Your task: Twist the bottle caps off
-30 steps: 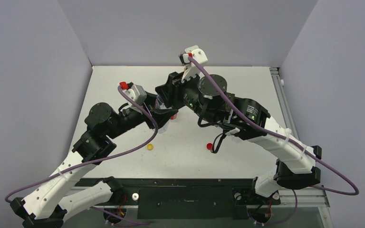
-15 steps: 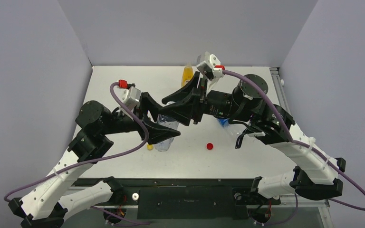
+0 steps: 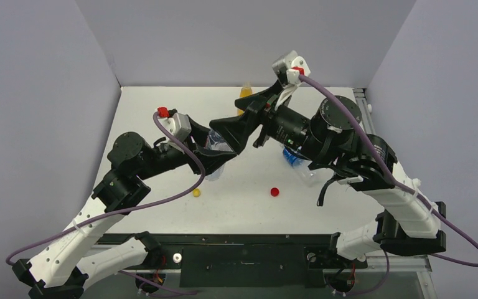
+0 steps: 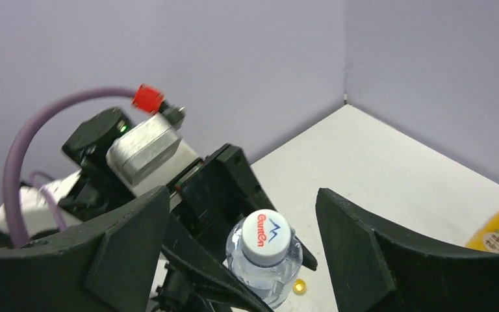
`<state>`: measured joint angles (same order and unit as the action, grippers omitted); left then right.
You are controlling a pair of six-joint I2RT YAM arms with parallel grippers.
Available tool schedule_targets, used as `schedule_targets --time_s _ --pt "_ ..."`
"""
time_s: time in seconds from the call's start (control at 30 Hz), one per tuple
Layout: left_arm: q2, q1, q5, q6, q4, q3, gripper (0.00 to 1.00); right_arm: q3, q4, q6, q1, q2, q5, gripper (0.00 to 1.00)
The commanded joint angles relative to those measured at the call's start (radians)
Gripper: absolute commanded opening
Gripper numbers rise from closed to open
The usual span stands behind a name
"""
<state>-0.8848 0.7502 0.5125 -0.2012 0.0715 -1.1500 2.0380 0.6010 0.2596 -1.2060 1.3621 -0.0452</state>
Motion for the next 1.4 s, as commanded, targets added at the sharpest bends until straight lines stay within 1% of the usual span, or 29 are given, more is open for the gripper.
schedule_targets --time_s 0.0,0.13,0.17,0.3,0.43,0.47,0.5,0.53,0.57,0.6,0.63,0.67,0.7,0.73,0.77,0.8,0.87,0.9,0.93,0.97,1.0,1.07,1.13,1.2,1.3,1.37 --pt "0.011 -0.003 -0.156 0.097 -0.011 -0.003 0.03 0.103 0.104 0.058 -0.007 0.097 -0.279 0.75" --pt "0.009 -0.002 -0.191 0.107 -0.014 -0.003 0.02 0.132 0.127 0.072 -0.008 0.132 -0.349 0.64" --pt "0.009 -0.002 -0.194 0.105 -0.015 -0.003 0.02 0.129 0.126 0.073 -0.008 0.135 -0.354 0.63" --pt "0.009 -0.003 -0.203 0.1 -0.017 0.0 0.02 0.116 0.111 0.084 -0.008 0.143 -0.343 0.57" --pt "0.002 -0.003 -0.233 0.104 -0.004 -0.003 0.02 0.102 0.093 0.089 -0.008 0.144 -0.324 0.46" --pt "0.001 -0.002 -0.237 0.105 -0.002 -0.003 0.02 0.1 0.092 0.091 -0.008 0.145 -0.324 0.41" --pt "-0.001 -0.003 -0.242 0.106 -0.002 -0.003 0.02 0.098 0.088 0.092 -0.008 0.145 -0.323 0.38" --pt "-0.001 -0.003 -0.245 0.107 0.0 -0.003 0.02 0.096 0.086 0.092 -0.007 0.145 -0.322 0.32" --pt "-0.004 -0.001 -0.25 0.106 0.003 -0.005 0.02 0.096 0.086 0.093 -0.007 0.146 -0.318 0.28" --pt "-0.004 -0.001 -0.253 0.105 0.004 -0.006 0.02 0.094 0.086 0.092 -0.007 0.146 -0.316 0.23" --pt "-0.006 -0.003 -0.257 0.103 0.004 -0.007 0.02 0.093 0.087 0.091 -0.005 0.148 -0.31 0.21" --pt "-0.006 -0.003 -0.255 0.099 0.005 -0.008 0.02 0.094 0.091 0.086 -0.005 0.148 -0.306 0.15" --pt "-0.006 -0.003 -0.244 0.086 0.0 -0.008 0.01 0.093 0.095 0.082 -0.002 0.146 -0.293 0.11" --pt "-0.004 -0.002 -0.235 0.078 -0.004 -0.007 0.02 0.092 0.099 0.069 -0.001 0.144 -0.282 0.02" --pt "0.003 -0.004 -0.204 0.058 -0.018 -0.003 0.02 0.089 0.097 0.06 0.004 0.132 -0.248 0.0" --pt "0.007 -0.004 -0.182 0.045 -0.029 0.0 0.02 0.071 0.086 0.038 0.008 0.123 -0.221 0.0" --pt "0.025 -0.006 -0.062 -0.004 -0.091 0.011 0.01 0.025 0.048 0.0 0.025 0.083 -0.095 0.0" --pt "0.026 -0.006 -0.022 -0.047 -0.104 0.013 0.01 0.004 0.032 -0.022 0.039 0.047 0.024 0.0" --pt "0.026 -0.005 0.051 -0.071 -0.115 0.012 0.01 -0.042 -0.011 -0.029 0.045 0.029 0.083 0.0" --pt "0.024 -0.005 0.088 -0.11 -0.117 0.005 0.01 -0.096 -0.039 -0.032 0.06 -0.008 0.197 0.0" --pt "0.021 -0.002 0.153 -0.125 -0.117 -0.005 0.02 -0.115 -0.09 -0.028 0.076 -0.043 0.307 0.0" --pt "0.016 0.004 0.2 -0.169 -0.114 -0.021 0.02 -0.169 -0.158 -0.009 0.095 -0.081 0.423 0.0" --pt "0.014 0.004 0.224 -0.191 -0.12 -0.033 0.01 -0.204 -0.195 0.008 0.106 -0.099 0.505 0.0" --pt "0.012 0.006 0.252 -0.204 -0.122 -0.044 0.01 -0.213 -0.198 0.016 0.11 -0.098 0.568 0.0" --pt "0.009 0.008 0.281 -0.209 -0.117 -0.049 0.01 -0.196 -0.157 0.007 0.111 -0.085 0.594 0.0" --pt "0.011 0.008 0.272 -0.196 -0.109 -0.045 0.01 -0.183 -0.12 -0.004 0.111 -0.077 0.556 0.15"
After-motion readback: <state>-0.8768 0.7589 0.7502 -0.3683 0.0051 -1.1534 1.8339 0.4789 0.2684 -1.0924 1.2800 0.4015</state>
